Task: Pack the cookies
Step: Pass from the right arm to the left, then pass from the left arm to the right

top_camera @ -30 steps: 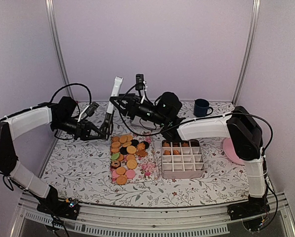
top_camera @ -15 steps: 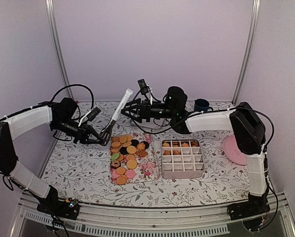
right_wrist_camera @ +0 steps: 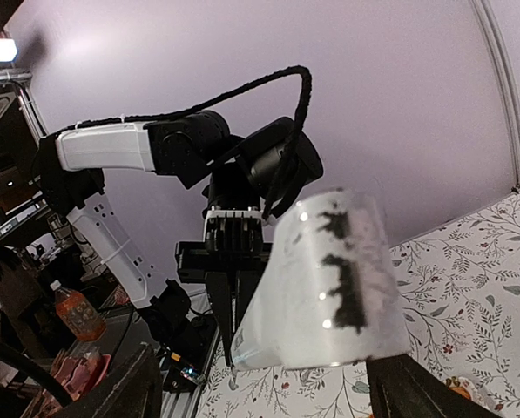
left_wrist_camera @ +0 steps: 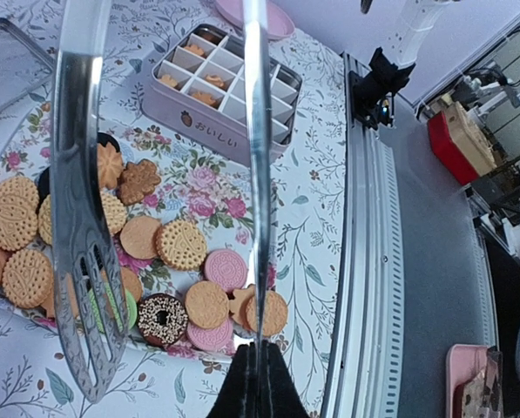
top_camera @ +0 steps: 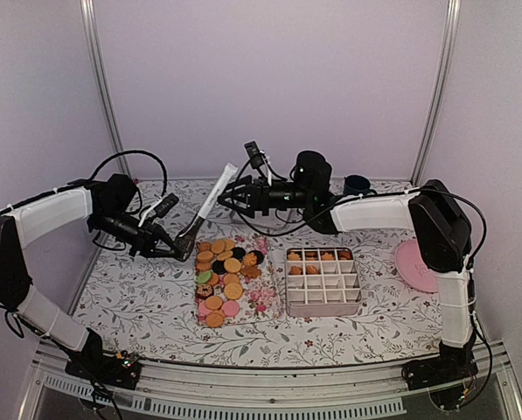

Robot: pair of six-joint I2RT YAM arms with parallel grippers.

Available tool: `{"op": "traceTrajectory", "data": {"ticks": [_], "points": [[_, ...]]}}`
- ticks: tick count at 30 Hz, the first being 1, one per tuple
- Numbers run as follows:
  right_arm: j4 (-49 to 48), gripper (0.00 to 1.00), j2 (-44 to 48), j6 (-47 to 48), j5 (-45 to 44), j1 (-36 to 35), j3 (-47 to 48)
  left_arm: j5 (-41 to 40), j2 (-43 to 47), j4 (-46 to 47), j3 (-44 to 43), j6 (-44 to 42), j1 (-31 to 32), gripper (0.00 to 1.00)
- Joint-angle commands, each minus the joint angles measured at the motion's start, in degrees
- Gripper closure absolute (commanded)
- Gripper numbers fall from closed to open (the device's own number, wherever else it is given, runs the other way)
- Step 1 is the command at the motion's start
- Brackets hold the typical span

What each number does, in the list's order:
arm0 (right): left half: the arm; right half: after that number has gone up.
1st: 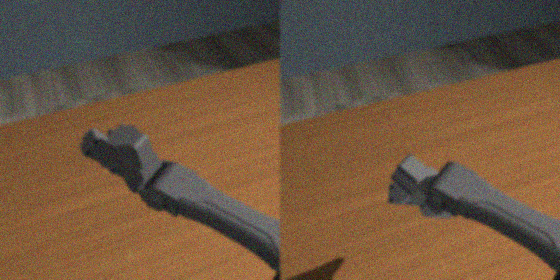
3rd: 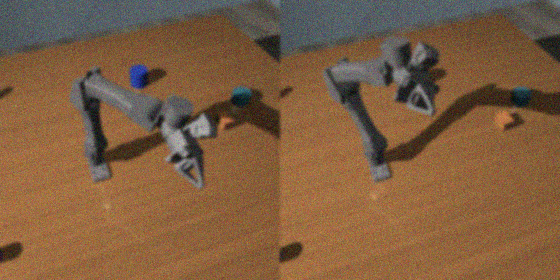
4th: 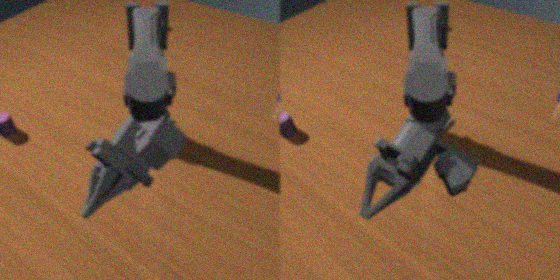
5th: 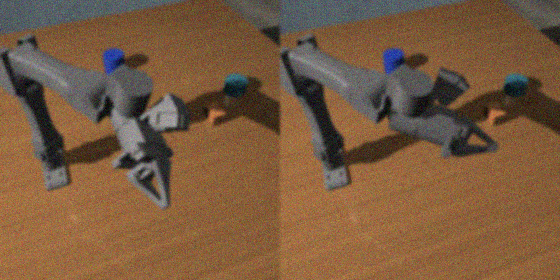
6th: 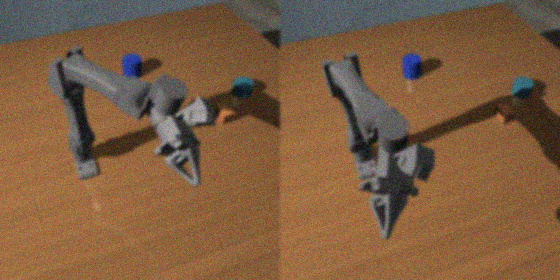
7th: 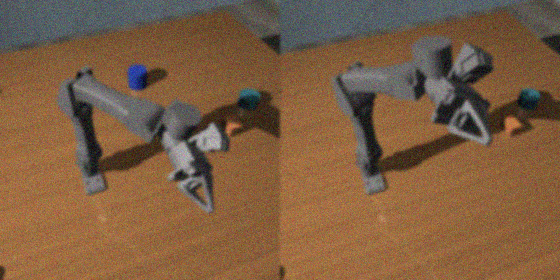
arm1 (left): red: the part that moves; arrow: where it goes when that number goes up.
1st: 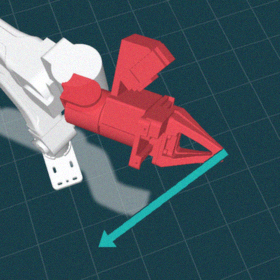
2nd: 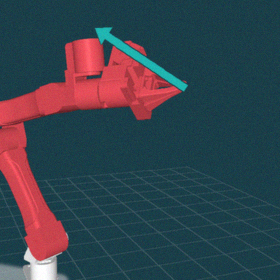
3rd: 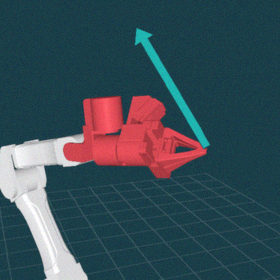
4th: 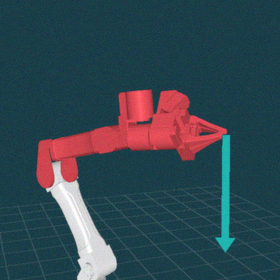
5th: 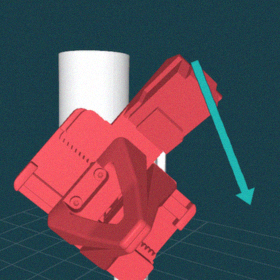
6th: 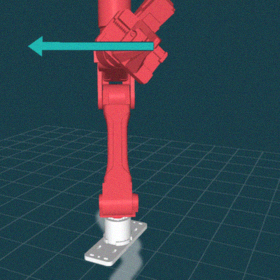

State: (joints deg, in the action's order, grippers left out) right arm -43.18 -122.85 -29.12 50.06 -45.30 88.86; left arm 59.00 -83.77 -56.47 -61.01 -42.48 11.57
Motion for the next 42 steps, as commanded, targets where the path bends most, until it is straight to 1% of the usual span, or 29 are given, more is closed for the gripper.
{"op": "traceTrajectory", "data": {"ticks": [1,5,9,15,20,26,36,42], "points": [[-2.7,0.17,1.6,-1.4,-1.1,0.7,1.9,0.6,0.5,-0.2,-1.4,-1.6,0.3,1.0],[-2.6,0.17,1.5,-2.1,-0.5,0.9,1.7,0.7,0.5,-0.2,-1.7,-1.7,0.3,1.0],[-2.4,0.17,2.8,-1.5,-1.8,1.7,-1.2,0.8,0.8,-0.2,-2.0,-1.7,0.4,1.0],[2.7,0.17,3.5,2.1,-4.9,2.1,-1.7,1.3,0.9,-0.2,-2.3,-1.8,0.3,1.0],[-1.7,0.17,2.4,-0.9,-1.5,1.8,-0.5,1.2,0.5,-0.3,-2.4,-1.6,0.3,1.0],[-2.2,0.17,-0.1,-2.9,2.9,0.3,3.7,1.1,0.4,-0.3,-2.3,-1.6,0.3,1.0],[-1.2,0.23,-4.0,-4.8,6.5,-0.2,8.5,1.4,0.4,-1.1,-2.7,-2.5,0.5,1.0],[-0.1,0.3,-5.1,-4.9,9.8,-1.0,9.7,1.1,0.1,-1.9,-3.0,-3.5,0.5,1.0]]}}
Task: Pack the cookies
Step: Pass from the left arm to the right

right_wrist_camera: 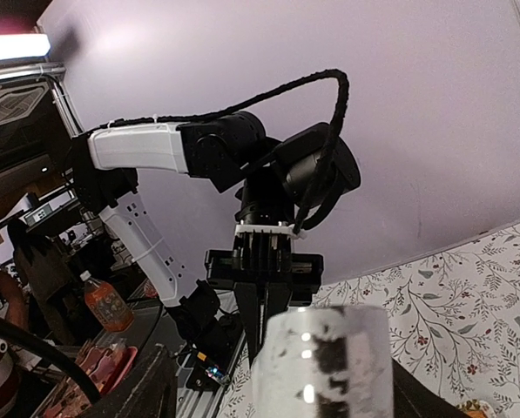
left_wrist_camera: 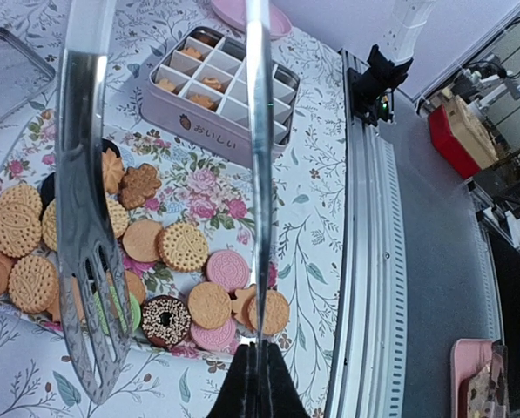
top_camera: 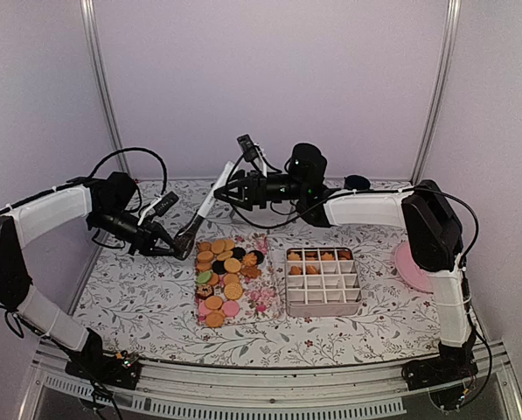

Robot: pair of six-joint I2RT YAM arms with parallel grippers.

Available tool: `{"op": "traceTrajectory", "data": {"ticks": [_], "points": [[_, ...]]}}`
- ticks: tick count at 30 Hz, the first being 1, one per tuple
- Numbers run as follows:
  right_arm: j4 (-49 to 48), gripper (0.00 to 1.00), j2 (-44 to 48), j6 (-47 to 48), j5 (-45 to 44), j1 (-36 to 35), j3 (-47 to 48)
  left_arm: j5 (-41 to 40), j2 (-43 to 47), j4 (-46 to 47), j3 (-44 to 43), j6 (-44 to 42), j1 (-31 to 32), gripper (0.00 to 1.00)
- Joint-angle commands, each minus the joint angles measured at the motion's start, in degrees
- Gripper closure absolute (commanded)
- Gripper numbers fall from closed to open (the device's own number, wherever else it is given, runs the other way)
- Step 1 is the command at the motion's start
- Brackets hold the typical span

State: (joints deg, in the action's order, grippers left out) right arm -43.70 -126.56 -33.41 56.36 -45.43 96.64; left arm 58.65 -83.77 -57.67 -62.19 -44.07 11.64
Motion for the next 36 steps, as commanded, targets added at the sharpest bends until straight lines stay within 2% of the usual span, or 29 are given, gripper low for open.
{"op": "traceTrajectory", "data": {"ticks": [1,20,32,36], "points": [[0.5,0.32,-1.6,-0.8,4.1,-1.0,1.9,1.3,0.0,-0.9,-1.7,-2.0,0.5,1.0],[6.3,0.49,-2.6,0.6,7.0,-2.0,3.4,-1.6,-0.1,-2.6,-1.9,-4.3,2.9,1.0],[6.7,0.64,2.4,3.3,7.8,-1.2,-2.6,-3.6,0.7,-3.4,-1.1,-5.2,2.9,1.0],[7.0,0.64,2.8,3.5,8.1,-1.0,-2.7,-4.2,0.7,-2.9,-1.1,-4.8,2.9,1.0]]}}
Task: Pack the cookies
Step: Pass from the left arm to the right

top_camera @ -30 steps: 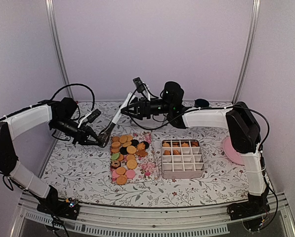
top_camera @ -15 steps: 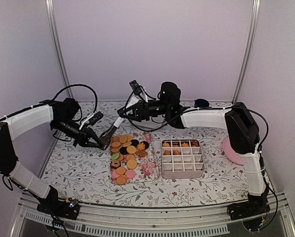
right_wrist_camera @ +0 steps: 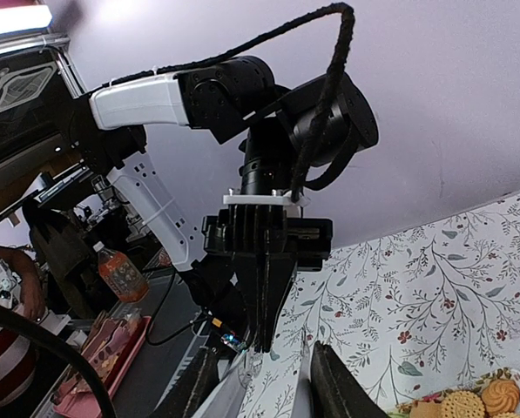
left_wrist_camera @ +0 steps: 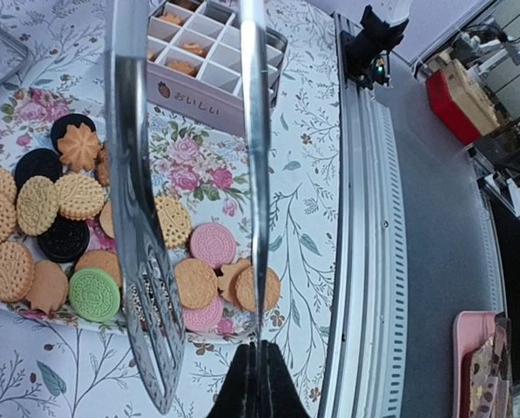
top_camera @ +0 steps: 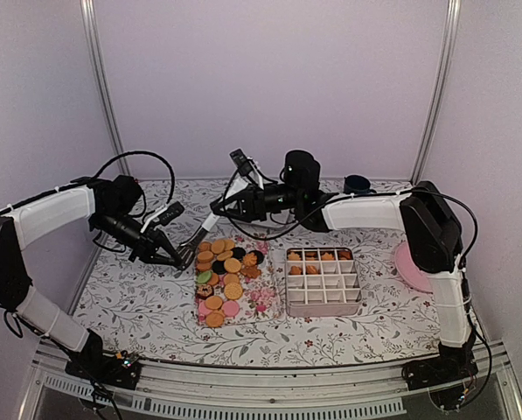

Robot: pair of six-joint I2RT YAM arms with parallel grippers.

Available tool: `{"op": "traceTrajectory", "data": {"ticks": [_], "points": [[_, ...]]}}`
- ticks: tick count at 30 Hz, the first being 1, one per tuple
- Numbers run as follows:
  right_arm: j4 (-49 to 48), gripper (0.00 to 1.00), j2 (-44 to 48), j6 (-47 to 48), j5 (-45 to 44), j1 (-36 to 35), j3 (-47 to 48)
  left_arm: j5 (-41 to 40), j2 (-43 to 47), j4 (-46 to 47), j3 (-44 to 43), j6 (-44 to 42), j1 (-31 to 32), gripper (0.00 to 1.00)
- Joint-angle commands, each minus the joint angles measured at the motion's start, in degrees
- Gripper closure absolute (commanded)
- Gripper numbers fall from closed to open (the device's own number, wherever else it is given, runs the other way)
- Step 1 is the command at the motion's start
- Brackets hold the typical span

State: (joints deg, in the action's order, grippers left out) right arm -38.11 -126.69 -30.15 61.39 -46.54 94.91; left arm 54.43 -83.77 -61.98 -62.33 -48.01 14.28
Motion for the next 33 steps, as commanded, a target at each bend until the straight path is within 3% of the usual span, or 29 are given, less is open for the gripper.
{"op": "traceTrajectory", "data": {"ticks": [1,5,13,15,18,29,33], "points": [[1.5,0.64,3.0,0.3,3.2,0.1,-1.0,-0.4,0.9,2.0,-0.8,-0.5,0.2,1.0],[2.7,0.55,3.5,0.8,2.7,0.1,-1.6,-2.3,1.4,4.8,-0.1,1.4,0.3,1.0],[3.4,0.52,5.1,2.8,-1.1,0.1,-2.7,-2.5,1.5,5.3,0.0,1.6,0.3,1.0],[4.8,0.42,5.3,3.3,-2.6,0.0,-2.7,-2.6,1.6,5.4,0.1,1.7,0.4,1.0],[6.7,0.39,5.9,5.7,-4.8,-0.2,-2.9,-2.6,1.8,5.8,0.4,1.9,0.5,1.0],[7.0,0.54,6.1,6.8,-6.5,-1.0,-2.2,-3.0,1.8,6.5,0.7,2.4,0.6,1.0],[6.8,0.6,6.4,6.7,-7.5,-1.5,-2.5,-6.8,2.2,10.9,2.4,5.5,0.6,1.0]]}}
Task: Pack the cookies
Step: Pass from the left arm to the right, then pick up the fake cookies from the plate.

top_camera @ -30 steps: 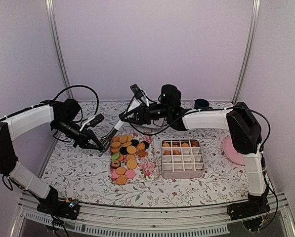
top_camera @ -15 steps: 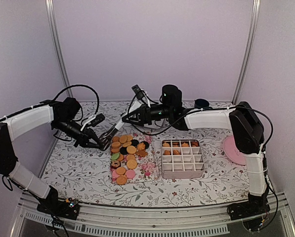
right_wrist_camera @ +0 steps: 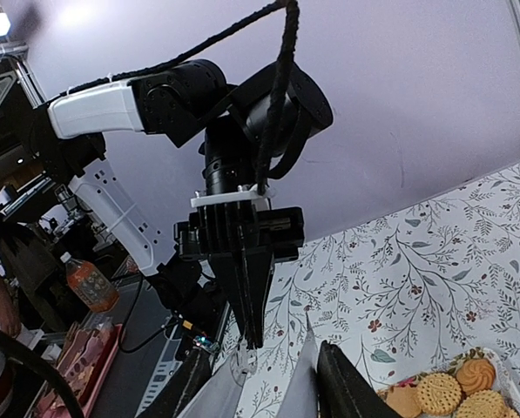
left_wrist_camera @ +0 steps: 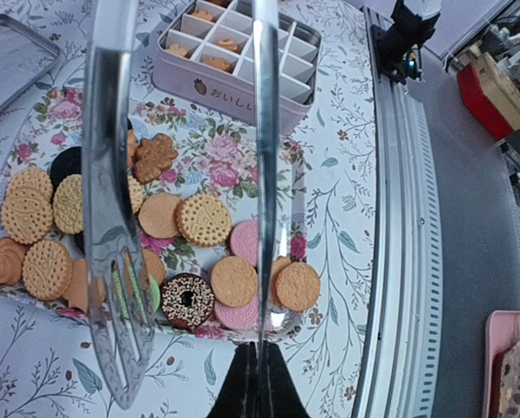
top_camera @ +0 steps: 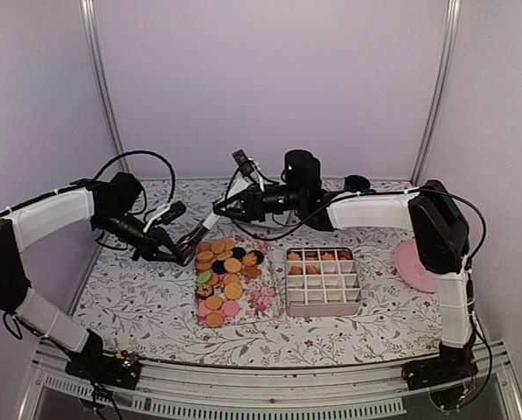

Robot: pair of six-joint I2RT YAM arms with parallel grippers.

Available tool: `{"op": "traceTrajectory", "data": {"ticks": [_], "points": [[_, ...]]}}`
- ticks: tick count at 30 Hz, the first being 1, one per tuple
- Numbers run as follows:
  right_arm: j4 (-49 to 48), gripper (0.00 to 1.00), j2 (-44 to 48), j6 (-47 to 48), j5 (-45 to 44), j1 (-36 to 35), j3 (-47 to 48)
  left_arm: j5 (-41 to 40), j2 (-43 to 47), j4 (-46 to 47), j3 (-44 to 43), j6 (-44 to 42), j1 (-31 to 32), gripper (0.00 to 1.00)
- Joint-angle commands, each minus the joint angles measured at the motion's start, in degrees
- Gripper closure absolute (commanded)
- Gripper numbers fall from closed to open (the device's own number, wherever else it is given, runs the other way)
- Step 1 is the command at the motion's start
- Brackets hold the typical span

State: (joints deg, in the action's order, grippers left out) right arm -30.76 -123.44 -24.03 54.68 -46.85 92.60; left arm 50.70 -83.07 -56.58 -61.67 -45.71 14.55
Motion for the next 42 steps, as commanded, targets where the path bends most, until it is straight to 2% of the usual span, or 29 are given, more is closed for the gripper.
{"op": "traceTrajectory", "data": {"ticks": [1,4,7,9,12,15,16,21,24,32,42], "points": [[-0.6,0.6,3.2,0.7,-1.2,-1.3,-0.5,-5.3,1.8,7.9,2.6,4.5,0.4,1.0],[-0.9,0.6,3.8,1.5,-3.3,-1.8,-1.4,-11.0,2.4,13.2,4.4,7.5,0.3,1.0],[-0.9,0.6,4.5,2.6,-5.4,-2.1,-2.3,-12.4,2.7,14.5,4.7,8.6,0.3,0.87],[-1.0,0.6,5.2,3.7,-7.6,-2.3,-3.6,-12.7,3.0,14.9,4.9,9.2,0.3,0.71],[-1.1,0.6,6.5,5.6,-11.6,-2.6,-5.7,-12.4,3.9,15.5,5.7,9.9,-0.5,0.41],[-1.3,0.6,7.5,7.4,-14.8,-2.8,-7.8,-10.6,4.6,15.1,6.2,9.9,-3.3,0.26],[-1.3,0.6,7.7,7.9,-15.7,-2.9,-8.4,-9.8,4.6,14.8,6.1,9.9,-4.6,0.17],[-1.3,0.59,8.6,9.6,-18.3,-3.4,-11.3,-5.2,3.8,12.8,5.3,9.1,-11.7,0.14],[-1.6,0.58,9.0,9.9,-19.5,-4.0,-12.8,-4.9,3.8,12.9,5.5,9.1,-13.7,0.14],[-4.3,0.58,8.0,10.7,-23.0,-5.1,-12.8,-4.7,4.0,14.6,6.9,10.4,-14.2,0.15],[-8.5,0.58,0.9,12.9,-30.3,-7.3,-4.6,-6.1,3.4,18.2,9.0,13.9,-15.7,0.17]]}}
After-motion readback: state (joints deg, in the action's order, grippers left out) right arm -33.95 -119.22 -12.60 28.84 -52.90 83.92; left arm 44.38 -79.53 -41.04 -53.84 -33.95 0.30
